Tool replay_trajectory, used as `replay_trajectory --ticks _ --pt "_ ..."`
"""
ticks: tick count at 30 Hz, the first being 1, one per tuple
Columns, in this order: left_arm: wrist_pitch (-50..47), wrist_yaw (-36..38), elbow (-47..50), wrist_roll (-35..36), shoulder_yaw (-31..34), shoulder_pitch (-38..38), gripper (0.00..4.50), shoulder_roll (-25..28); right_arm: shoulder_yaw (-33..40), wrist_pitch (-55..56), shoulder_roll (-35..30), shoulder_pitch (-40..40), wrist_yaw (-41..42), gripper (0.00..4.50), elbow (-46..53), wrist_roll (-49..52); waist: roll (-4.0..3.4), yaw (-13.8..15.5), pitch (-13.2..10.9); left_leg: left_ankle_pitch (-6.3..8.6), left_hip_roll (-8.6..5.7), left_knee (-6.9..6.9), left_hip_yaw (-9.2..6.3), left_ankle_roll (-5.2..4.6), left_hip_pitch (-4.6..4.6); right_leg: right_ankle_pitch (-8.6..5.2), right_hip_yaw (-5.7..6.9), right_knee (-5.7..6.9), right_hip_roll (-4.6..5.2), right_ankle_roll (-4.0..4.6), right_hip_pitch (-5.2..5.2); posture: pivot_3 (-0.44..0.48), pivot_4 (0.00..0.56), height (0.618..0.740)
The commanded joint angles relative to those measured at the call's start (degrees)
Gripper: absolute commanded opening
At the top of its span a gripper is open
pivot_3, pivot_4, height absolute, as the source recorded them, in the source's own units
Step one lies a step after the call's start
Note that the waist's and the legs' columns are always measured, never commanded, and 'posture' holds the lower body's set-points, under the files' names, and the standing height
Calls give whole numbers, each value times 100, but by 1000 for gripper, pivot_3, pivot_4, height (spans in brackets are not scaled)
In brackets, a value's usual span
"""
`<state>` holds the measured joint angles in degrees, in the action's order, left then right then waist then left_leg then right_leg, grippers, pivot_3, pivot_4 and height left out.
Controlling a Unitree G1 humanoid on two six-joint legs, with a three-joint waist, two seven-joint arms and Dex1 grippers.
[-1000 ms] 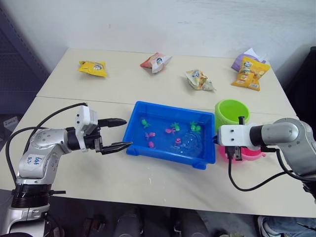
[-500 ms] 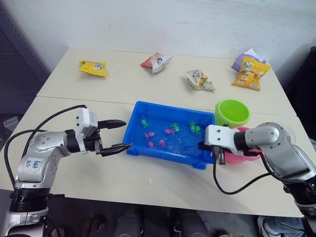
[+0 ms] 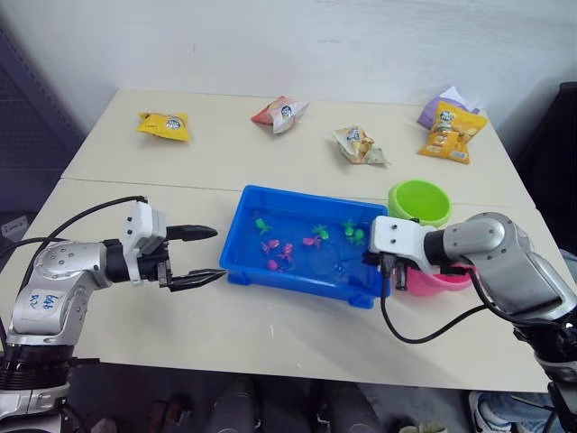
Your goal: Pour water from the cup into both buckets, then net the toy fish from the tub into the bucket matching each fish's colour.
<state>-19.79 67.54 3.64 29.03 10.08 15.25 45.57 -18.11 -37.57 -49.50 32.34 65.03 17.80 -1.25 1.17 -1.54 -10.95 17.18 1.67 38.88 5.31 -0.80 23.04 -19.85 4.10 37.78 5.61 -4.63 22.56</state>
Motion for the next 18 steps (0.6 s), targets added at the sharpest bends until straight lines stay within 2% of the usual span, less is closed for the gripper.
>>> replay_trajectory --ticks 1,4,9,18 --pt "88 63 92 52 95 -14 4435 76 -151 -305 383 219 -154 0 80 83 0 -19 0 0 0 0 0 0 0 0 -1 1 0 0 0 0 150 738" --pt "64 19 164 65 126 -63 4435 68 -141 -577 736 263 -343 0 49 198 0 -8 0 0 1 -1 0 0 0 0 -2 5 -1 1 3 0 150 738" --pt "44 -26 238 86 168 -151 4435 67 -122 -659 928 256 -535 0 32 244 0 -5 0 1 -3 0 0 -2 2 0 -1 4 6 1 3 0 150 738" --pt "68 -48 195 95 157 -139 4435 54 -53 -406 1451 317 -1221 0 -307 181 0 -16 0 1 -2 -1 2 -1 2 0 -1 7 5 1 5 0 150 738"
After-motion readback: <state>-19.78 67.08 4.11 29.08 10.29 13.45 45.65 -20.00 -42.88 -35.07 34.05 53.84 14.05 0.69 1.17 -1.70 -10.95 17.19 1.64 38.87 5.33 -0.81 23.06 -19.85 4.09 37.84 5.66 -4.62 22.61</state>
